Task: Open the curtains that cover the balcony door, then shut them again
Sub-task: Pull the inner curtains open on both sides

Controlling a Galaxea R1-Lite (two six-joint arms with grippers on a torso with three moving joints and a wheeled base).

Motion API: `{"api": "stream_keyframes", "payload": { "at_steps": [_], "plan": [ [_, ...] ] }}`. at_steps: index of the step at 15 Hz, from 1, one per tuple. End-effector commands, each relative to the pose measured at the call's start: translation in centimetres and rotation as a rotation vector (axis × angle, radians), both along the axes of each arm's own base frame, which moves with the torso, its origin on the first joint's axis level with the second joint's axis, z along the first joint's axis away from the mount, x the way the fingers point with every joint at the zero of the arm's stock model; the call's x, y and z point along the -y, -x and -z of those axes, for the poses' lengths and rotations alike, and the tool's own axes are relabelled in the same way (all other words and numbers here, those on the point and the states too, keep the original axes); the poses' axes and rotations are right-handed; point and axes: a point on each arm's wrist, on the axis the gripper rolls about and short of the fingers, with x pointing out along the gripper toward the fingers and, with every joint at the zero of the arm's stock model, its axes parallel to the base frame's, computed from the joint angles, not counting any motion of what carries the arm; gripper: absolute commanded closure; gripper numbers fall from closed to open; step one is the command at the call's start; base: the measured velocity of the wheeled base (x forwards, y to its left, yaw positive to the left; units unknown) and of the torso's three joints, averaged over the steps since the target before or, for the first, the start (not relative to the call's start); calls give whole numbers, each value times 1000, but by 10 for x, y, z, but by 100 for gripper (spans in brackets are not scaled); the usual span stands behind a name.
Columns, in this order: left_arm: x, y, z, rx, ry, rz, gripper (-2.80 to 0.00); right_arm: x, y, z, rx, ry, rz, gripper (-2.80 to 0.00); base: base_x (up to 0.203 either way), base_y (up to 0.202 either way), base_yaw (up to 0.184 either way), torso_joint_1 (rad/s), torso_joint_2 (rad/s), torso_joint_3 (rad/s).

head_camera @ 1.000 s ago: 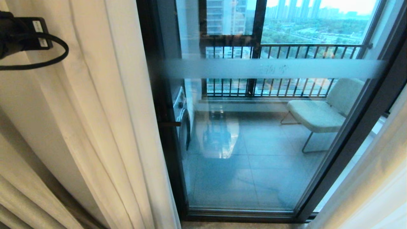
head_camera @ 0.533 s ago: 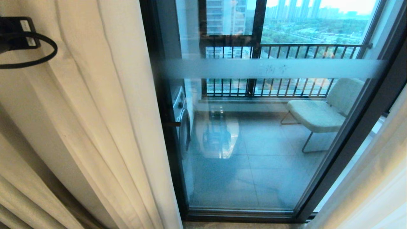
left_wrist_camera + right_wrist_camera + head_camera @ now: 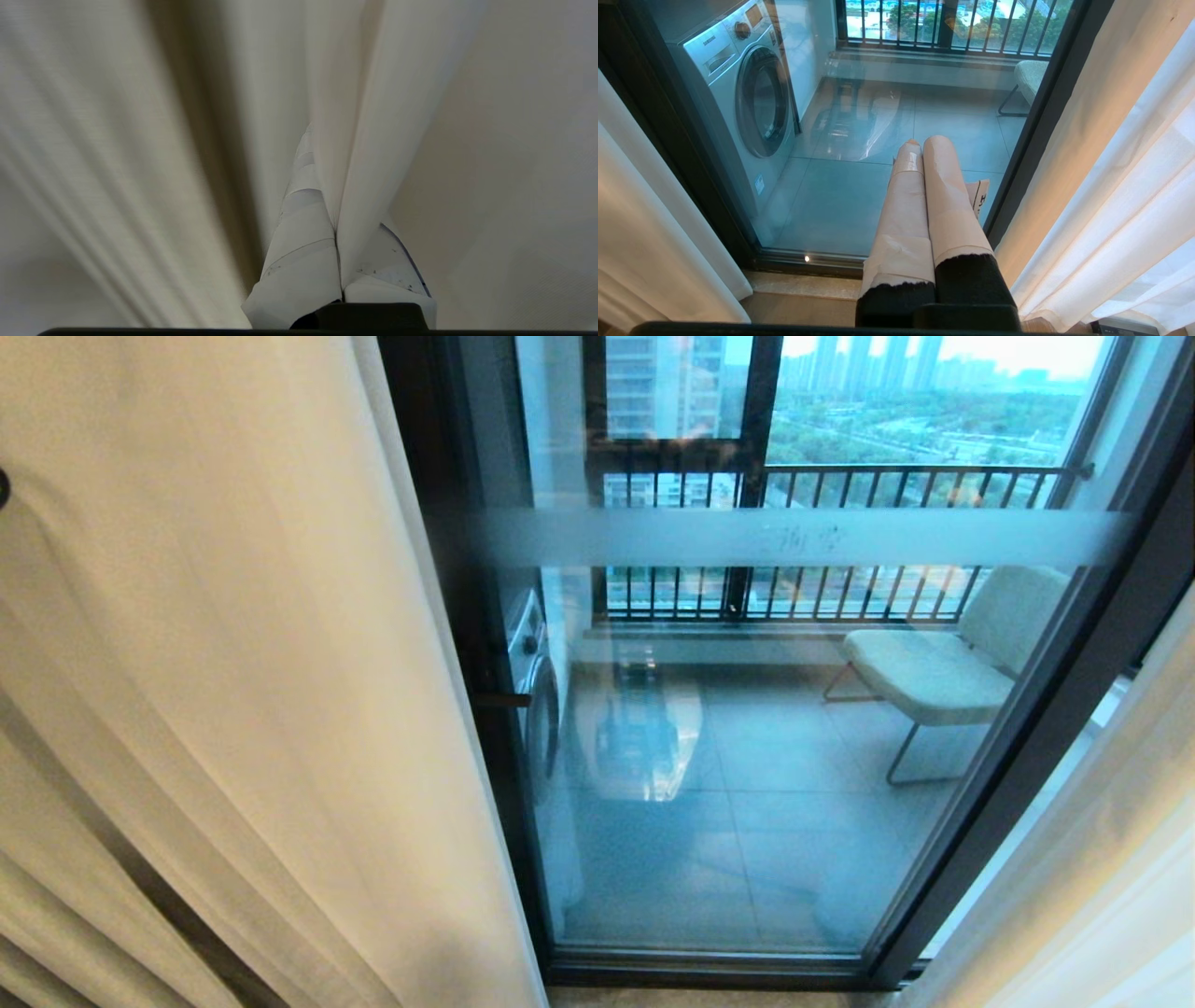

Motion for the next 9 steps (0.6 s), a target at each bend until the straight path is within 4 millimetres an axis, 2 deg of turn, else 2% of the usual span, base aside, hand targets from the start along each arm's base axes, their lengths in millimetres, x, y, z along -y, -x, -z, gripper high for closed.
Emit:
{"api": "stream_keyframes", "payload": {
  "at_steps": [1, 2, 5, 9],
  "plan": [
    [-38, 5, 9, -30, 18, -62, 0, 0, 0, 0, 0, 1, 0, 0, 0, 0, 0, 0, 0, 0],
    [-47, 6, 12, -40, 26, -59, 0, 0, 0, 0, -2, 1, 0, 0, 0, 0, 0, 0, 0, 0],
    [-96, 14, 28, -57, 93, -119, 0, 0, 0, 0, -2, 1, 0, 0, 0, 0, 0, 0, 0, 0],
    [-151, 28, 46, -79, 147, -190, 0, 0, 0, 0, -2, 1, 0, 0, 0, 0, 0, 0, 0, 0]
  ]
}}
